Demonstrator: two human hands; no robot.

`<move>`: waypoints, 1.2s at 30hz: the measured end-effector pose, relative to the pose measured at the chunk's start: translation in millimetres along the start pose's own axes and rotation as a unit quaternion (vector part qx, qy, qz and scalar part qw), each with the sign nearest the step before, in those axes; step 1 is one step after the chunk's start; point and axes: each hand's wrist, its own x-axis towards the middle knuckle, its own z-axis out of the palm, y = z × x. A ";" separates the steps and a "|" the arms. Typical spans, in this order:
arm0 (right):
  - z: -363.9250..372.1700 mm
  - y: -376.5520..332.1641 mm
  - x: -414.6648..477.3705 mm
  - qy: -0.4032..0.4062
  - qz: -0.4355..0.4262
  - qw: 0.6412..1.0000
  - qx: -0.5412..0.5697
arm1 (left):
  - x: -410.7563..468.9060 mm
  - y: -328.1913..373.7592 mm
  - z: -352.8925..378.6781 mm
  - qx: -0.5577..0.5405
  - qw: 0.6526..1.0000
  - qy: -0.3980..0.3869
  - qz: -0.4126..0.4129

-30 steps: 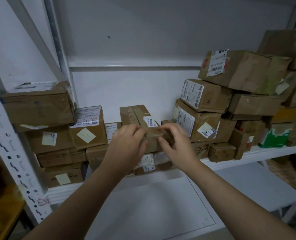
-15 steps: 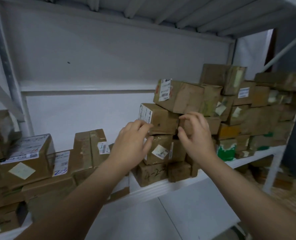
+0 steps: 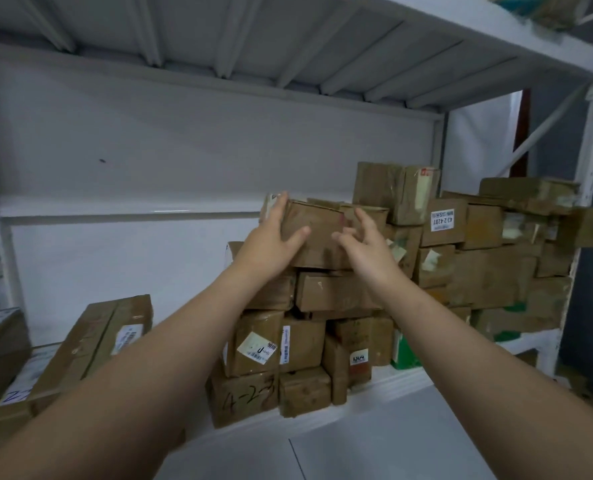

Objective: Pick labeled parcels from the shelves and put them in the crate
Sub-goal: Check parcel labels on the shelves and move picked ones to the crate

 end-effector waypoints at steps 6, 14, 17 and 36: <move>5.3 1.8 -7.2 -0.004 0.016 0.982 0.189 | -29.1 12.8 6.1 -0.138 0.984 0.106 0.022; 23.0 1.5 -34.7 -0.011 -0.064 0.969 0.237 | -72.9 19.6 6.0 -0.249 0.951 0.184 0.022; 29.1 4.9 -45.0 -0.011 -0.090 0.970 0.225 | -78.2 18.3 -0.4 -0.257 0.949 0.184 0.015; -8.7 -21.6 -19.5 -0.017 0.035 0.971 0.235 | -80.4 6.7 -48.7 -0.050 0.963 0.190 0.185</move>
